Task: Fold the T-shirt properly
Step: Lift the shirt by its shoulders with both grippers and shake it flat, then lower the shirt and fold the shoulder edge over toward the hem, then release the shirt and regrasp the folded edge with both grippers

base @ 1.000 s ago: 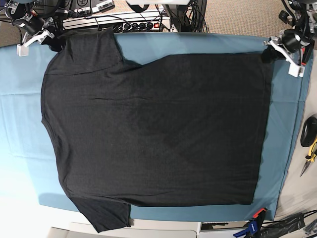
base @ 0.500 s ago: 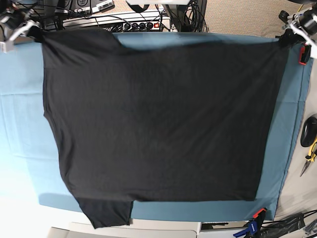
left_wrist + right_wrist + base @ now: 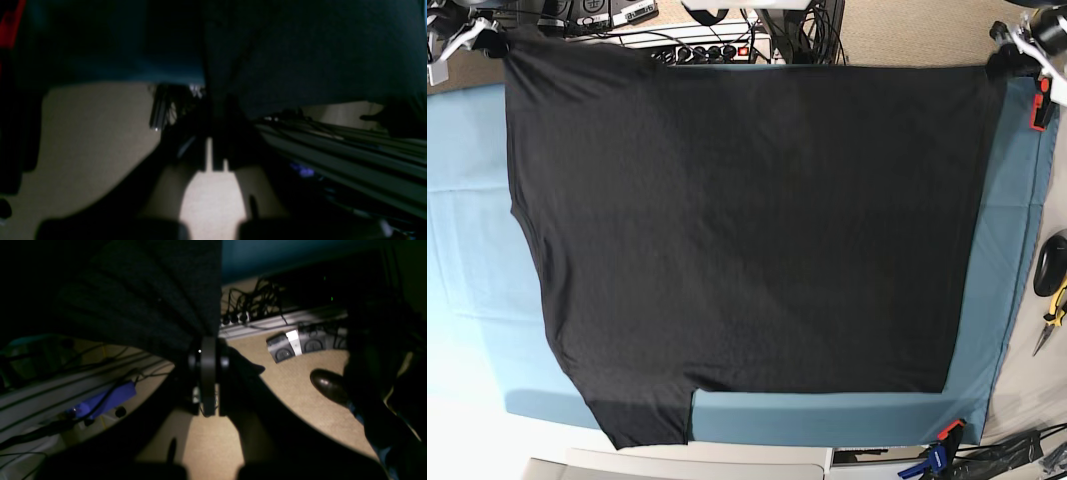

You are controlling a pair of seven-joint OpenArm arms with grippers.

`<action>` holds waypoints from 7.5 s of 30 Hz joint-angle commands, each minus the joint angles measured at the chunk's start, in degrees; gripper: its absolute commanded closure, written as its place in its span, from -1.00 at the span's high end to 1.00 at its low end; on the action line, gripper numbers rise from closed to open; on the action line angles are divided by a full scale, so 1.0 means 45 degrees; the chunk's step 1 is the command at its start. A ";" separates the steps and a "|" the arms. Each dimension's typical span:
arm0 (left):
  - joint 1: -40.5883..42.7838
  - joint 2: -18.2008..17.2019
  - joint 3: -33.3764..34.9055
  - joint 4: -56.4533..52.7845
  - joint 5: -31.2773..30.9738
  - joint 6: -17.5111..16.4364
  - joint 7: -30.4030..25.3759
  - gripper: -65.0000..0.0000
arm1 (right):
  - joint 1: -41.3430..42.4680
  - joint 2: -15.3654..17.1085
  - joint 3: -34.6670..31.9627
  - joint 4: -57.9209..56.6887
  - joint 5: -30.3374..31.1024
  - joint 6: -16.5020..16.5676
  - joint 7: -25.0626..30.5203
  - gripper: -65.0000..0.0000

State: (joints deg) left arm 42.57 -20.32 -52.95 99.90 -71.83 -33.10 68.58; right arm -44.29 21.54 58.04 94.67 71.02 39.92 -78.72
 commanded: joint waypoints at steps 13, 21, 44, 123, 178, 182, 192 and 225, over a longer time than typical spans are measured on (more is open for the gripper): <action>0.0690 -0.0209 -0.0136 0.0170 -0.0340 -0.0053 0.0520 -1.00 | -0.1161 0.0185 0.0214 0.0180 0.0121 0.0017 -0.0285 -1.00; 0.0952 -0.0209 -0.0136 0.0170 -0.0384 -0.0097 0.0525 -1.00 | -0.1171 -0.0209 0.0214 0.0180 0.0121 0.0017 -0.0285 -1.00; 0.1331 -0.0219 -0.0301 0.0170 -0.0855 -0.0330 0.0845 -1.00 | -0.1443 -0.0617 0.1889 0.0180 0.0369 0.0017 -0.0285 -1.00; -0.5255 -0.2234 0.3755 0.0097 0.5979 0.2516 -0.3245 -1.00 | 1.3546 -0.0559 -0.7043 -0.6878 -0.8612 -0.0408 0.5945 -1.00; -0.6960 -0.2229 0.6251 0.0097 0.9156 0.4541 -0.5163 -1.00 | 1.3605 -0.0627 -0.7077 -0.4313 -1.2094 -0.3521 0.6810 -1.00; -0.6955 -0.2229 0.6251 0.0097 0.9146 0.4537 -0.5236 -1.00 | 1.3605 -0.0627 -0.7077 -0.4313 -1.2089 -0.3521 0.6824 -1.00; -0.6931 -0.2249 0.6251 0.0097 0.9097 0.3895 -0.4896 0.15 | 1.3595 -0.0481 -0.7072 -0.4308 -1.1982 -0.2501 0.5634 -0.09; -0.6921 -0.2963 0.6237 0.0112 0.9379 0.4109 -0.4153 0.14 | 0.9491 -0.1307 -0.1651 -0.4303 -0.4206 -0.2399 0.2249 -0.09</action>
State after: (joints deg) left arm 12.01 -32.42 -24.43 99.48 -29.36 -14.81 50.98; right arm -1.89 14.98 50.57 74.65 52.60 29.17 -67.88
